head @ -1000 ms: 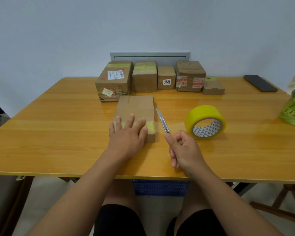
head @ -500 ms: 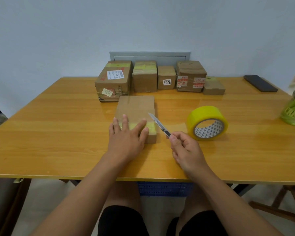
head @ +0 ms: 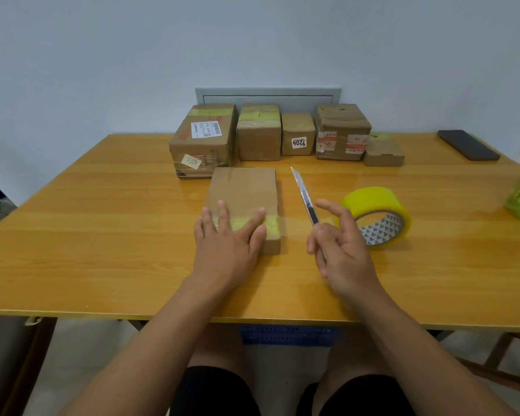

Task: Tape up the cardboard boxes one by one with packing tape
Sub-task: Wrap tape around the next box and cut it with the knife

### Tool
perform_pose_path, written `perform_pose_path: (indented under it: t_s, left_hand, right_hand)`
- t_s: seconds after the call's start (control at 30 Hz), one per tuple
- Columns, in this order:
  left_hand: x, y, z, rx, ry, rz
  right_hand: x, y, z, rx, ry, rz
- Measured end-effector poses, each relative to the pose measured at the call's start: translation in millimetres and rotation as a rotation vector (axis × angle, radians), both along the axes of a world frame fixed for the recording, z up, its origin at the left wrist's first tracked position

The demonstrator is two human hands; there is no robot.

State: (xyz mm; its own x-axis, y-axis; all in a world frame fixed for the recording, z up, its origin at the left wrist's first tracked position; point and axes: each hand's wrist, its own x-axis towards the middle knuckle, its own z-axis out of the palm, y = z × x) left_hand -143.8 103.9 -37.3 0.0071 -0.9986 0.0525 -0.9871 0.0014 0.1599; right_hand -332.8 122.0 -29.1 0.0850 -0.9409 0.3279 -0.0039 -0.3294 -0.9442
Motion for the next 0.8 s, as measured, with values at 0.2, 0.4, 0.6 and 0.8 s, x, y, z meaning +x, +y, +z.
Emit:
perform_pose_path:
  t_s: [0.2,0.4,0.6,0.8]
  left_hand:
    - [-0.5,0.1,-2.7,-0.085,-0.049,-0.065]
    - [2.0,-1.0,-8.1,-0.110,-0.042,-0.122]
    - [2.4,-1.0,-10.8,-0.113,-0.055,-0.161]
    - [0.6,-1.6,-12.3,-0.137,-0.083,-0.139]
  right_hand:
    - [-2.0,-21.6,14.9,-0.140,0.155,0.077]
    - [-12.6,-29.1,-8.6,-0.609,0.609,-0.213]
    - [-10.3,-7.0,-23.0,-0.593,0.440,-0.303]
    - [-12.1,-0.7,-20.0,-0.175,0.137,-0.196]
